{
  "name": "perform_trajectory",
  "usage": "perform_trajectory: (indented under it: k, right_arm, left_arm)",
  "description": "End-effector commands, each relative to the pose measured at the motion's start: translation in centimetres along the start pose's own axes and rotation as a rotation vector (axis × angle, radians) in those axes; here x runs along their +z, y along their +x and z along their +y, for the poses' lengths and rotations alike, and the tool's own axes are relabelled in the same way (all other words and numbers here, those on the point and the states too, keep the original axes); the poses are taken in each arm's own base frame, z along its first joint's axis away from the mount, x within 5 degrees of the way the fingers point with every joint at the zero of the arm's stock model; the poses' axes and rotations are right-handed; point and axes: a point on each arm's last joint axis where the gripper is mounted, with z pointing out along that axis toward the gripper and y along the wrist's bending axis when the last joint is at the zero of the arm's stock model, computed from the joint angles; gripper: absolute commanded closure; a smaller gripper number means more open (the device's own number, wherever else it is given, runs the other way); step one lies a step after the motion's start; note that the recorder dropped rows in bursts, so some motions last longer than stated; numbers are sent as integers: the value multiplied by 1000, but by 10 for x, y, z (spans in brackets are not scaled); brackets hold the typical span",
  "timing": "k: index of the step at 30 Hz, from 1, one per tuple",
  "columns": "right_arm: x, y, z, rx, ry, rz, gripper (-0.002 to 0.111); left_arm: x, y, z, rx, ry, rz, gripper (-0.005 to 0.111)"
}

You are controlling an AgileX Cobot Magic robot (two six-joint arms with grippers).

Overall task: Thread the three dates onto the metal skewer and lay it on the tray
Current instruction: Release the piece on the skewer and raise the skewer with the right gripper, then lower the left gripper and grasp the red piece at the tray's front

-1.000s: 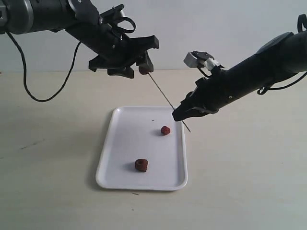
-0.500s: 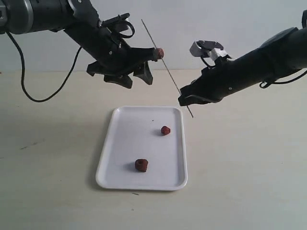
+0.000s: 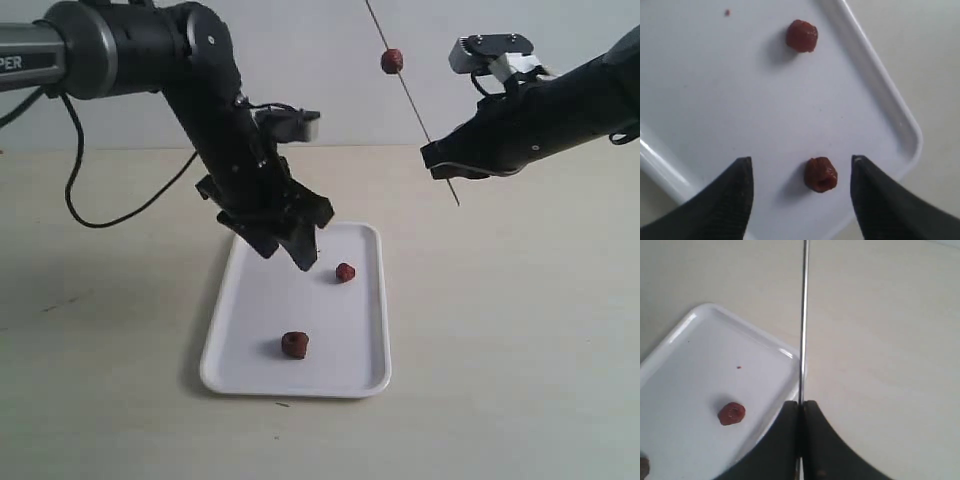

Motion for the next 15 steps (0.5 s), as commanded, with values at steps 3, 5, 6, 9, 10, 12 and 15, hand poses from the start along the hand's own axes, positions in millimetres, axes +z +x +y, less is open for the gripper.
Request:
perform_trajectory:
  k: [3,5,6,9,10,12,15]
  right_arm:
    - [-7,2,-8,17,23,20,108]
    - [-7,3,-8,17,21,21,108]
    - [-7,3,-8,17,19,22,108]
    - [-7,3,-8,17,15,25,108]
    - [-7,3,-8,18,13,26,108]
    - [-7,4,-6,20,0,34,108]
    - [-7,4,-6,20,-7,39,108]
  left_arm:
    - [19,1,-30,-98,-200,32,50]
    - [22,1,-42,-123,-229,26,50]
    - [30,4,-54,-100,-225,22,50]
    - [47,14,-69,-49,-243,41,50]
    - [52,17,-71,-40,-269,42,50]
    - [61,23,-72,-64,-363,27,50]
    - [68,29,-69,-96,-411,21,50]
